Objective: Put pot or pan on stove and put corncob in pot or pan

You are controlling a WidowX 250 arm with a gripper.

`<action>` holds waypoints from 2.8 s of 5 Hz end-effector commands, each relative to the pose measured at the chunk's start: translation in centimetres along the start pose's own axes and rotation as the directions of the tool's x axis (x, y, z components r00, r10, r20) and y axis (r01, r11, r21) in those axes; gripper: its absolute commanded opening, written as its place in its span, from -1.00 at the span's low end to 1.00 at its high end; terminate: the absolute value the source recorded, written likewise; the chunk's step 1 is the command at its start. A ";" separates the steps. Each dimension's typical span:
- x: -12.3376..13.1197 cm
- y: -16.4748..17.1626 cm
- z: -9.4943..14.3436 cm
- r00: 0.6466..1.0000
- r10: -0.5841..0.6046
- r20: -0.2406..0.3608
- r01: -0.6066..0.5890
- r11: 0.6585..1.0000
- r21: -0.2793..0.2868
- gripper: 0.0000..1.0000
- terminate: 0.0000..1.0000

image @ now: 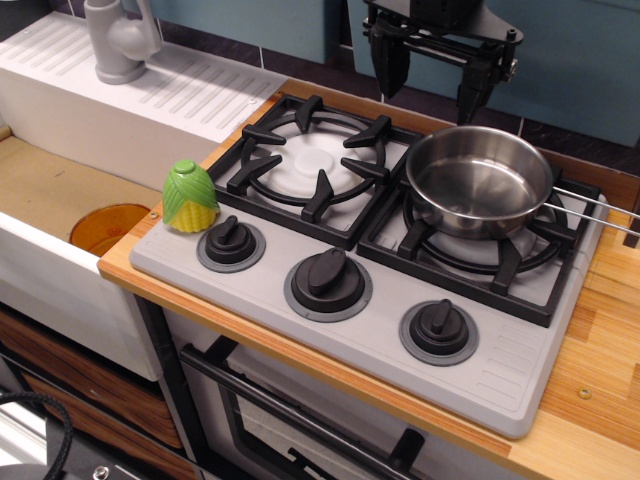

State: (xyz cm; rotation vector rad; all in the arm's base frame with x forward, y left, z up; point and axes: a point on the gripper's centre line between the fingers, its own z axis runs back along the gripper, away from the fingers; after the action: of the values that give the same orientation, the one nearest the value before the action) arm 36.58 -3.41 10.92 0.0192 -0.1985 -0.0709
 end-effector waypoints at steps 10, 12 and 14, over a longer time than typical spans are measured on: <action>-1.6 -1.6 -5.5 0.995 0.028 0.097 -0.021 0.997 -0.068 -1.00 -1.00; -1.6 -1.9 -5.1 0.995 0.038 0.088 -0.031 0.997 -0.077 -1.00 -1.00; -0.8 -2.2 -0.4 0.998 0.052 0.033 -0.051 0.999 -0.019 -1.00 -1.00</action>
State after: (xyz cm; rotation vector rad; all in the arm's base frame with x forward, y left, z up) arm 34.65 -5.40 6.68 0.0101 -0.1167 -0.0250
